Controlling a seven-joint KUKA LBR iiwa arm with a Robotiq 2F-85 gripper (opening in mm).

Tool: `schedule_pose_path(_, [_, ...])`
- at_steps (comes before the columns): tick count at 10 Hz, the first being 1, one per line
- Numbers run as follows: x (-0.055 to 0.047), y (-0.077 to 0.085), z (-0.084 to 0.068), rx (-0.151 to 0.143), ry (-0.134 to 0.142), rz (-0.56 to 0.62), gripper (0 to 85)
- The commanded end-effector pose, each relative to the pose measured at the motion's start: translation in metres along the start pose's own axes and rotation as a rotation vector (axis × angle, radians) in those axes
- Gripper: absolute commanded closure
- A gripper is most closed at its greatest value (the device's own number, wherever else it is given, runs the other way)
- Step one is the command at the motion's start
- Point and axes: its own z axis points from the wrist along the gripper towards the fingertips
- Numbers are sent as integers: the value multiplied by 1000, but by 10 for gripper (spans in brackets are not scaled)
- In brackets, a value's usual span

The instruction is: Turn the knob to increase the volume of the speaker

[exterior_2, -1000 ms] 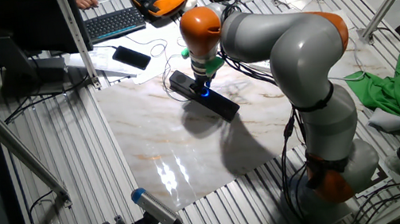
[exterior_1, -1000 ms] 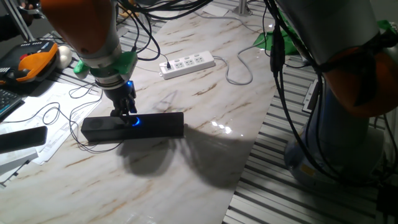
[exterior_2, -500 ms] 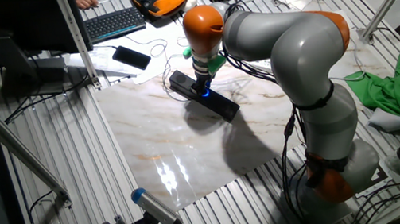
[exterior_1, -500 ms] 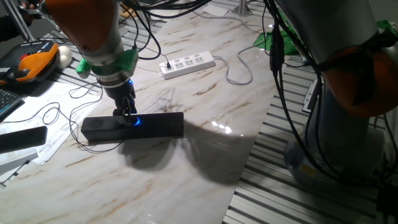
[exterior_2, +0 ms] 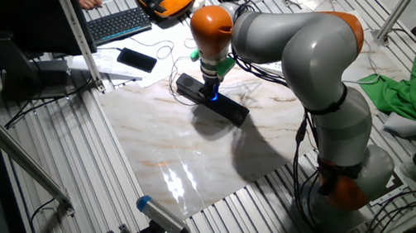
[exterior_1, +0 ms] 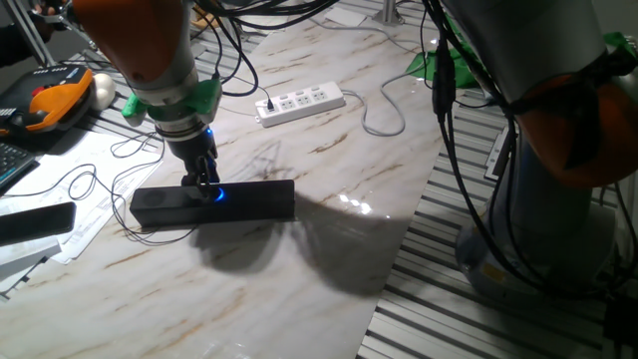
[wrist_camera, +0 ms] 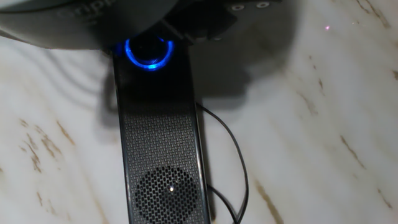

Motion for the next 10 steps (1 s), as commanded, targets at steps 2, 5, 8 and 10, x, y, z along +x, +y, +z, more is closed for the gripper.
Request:
schedule_pose_path(2, [0, -1, 1, -2, -2, -3, 510])
schedule_pose_path(5, [1, -1, 2, -4, -3, -2, 510])
schedule_pose_path(8, [0, -1, 1, -11, 1, 7, 510])
schedule_pose_path(10, [0, -1, 1, -13, -8, 25, 510])
